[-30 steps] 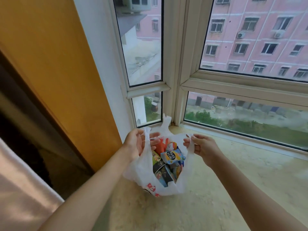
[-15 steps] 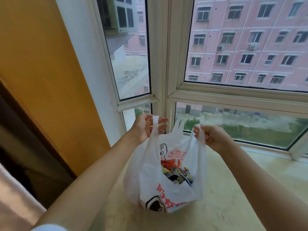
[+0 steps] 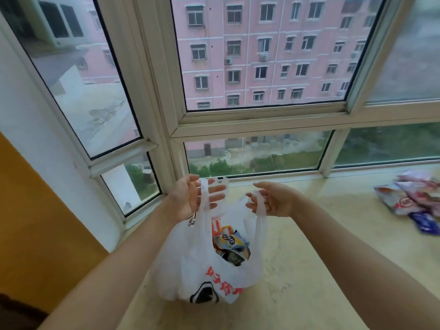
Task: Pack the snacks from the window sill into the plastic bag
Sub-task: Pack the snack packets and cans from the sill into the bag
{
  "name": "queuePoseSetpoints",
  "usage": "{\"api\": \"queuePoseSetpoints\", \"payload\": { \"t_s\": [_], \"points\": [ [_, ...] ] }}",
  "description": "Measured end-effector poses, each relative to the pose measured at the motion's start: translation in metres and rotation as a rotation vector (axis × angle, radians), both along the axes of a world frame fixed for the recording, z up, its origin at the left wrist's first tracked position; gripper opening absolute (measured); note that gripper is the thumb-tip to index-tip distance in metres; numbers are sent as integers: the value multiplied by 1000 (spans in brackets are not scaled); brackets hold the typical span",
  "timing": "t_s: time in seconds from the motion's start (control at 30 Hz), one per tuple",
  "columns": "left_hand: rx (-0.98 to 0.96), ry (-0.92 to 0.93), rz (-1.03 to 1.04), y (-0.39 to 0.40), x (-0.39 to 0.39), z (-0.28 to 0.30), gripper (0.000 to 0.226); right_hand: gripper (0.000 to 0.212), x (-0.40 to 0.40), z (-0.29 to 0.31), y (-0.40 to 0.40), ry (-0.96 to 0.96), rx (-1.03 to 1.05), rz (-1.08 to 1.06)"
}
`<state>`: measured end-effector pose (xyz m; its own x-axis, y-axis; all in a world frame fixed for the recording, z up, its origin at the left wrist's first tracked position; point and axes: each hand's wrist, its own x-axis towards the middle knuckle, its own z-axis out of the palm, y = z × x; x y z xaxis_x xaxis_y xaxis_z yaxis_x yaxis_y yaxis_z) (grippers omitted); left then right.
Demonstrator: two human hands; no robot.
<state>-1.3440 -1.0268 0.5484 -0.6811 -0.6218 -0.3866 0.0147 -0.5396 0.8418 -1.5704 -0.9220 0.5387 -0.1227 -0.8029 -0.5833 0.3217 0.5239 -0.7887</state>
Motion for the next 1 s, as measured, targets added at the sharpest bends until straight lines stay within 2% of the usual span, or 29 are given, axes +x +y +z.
{"api": "queuePoseSetpoints", "payload": {
  "t_s": [0.13,0.37,0.63,0.87,1.0],
  "points": [
    [-3,52,-38,-1,-39,17,49,38,-34,11,16,15,-102,-147],
    [-21,89,-50,21,-132,30,45,49,-129,25,70,47,-200,-204],
    [33,56,77,74,-286,19,44,58,-280,17,137,43,-260,-294],
    [87,79,139,124,-400,12,43,46,-406,17,179,39,-263,-257],
    [55,-8,64,150,-443,4,37,31,-460,7,205,110,-242,-286]
  ]
}}
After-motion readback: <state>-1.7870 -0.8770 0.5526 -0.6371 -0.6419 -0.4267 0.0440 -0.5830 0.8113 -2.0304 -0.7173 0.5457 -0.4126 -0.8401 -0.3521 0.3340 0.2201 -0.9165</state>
